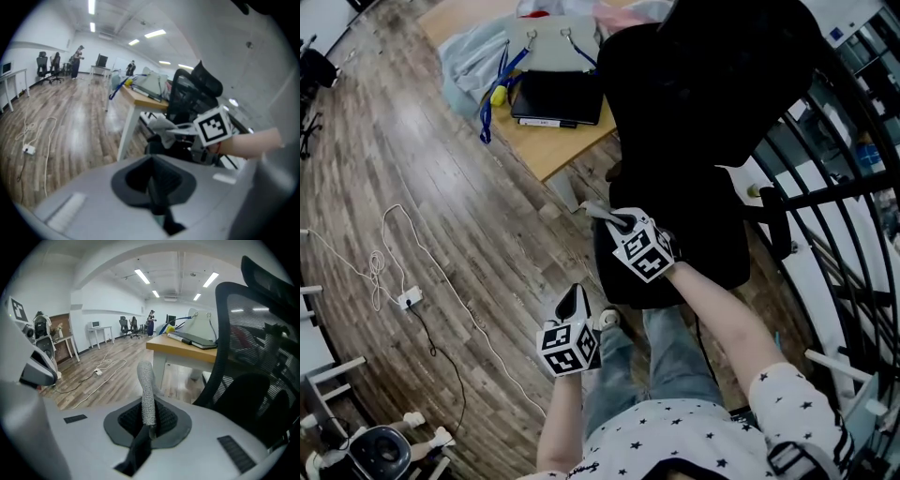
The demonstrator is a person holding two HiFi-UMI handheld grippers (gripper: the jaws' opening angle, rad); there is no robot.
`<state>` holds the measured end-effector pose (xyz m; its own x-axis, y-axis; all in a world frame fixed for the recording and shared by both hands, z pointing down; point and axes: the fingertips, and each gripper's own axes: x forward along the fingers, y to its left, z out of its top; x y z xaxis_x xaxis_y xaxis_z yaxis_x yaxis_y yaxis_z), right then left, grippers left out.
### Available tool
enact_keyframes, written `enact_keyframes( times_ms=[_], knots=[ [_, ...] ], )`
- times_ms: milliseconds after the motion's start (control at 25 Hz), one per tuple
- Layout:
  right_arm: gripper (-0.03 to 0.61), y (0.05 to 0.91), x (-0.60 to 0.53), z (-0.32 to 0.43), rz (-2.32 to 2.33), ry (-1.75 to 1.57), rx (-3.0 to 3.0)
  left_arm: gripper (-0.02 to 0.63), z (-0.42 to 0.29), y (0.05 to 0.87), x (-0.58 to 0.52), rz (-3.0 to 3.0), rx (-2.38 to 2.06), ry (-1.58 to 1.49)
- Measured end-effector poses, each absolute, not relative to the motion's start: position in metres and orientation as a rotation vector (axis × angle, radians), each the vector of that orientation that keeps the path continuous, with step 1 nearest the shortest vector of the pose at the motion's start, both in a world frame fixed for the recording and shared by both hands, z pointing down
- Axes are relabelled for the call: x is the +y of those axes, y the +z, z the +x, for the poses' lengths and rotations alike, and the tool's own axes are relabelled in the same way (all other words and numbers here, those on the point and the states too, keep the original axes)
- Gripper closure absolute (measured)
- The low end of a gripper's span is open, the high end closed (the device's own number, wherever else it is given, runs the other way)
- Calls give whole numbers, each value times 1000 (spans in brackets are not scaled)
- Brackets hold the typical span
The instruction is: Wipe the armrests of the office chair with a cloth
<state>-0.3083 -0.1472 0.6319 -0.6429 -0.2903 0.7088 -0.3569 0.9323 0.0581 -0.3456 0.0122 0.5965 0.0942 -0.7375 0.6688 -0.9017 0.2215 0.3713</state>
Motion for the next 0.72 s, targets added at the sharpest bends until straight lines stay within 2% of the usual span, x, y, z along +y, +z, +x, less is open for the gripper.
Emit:
enact_keyframes(
  times_ms=[720],
  knots=[
    [554, 701, -152, -302, 356, 57, -2155, 606, -334, 614, 22, 1521, -1643, 270]
  ],
)
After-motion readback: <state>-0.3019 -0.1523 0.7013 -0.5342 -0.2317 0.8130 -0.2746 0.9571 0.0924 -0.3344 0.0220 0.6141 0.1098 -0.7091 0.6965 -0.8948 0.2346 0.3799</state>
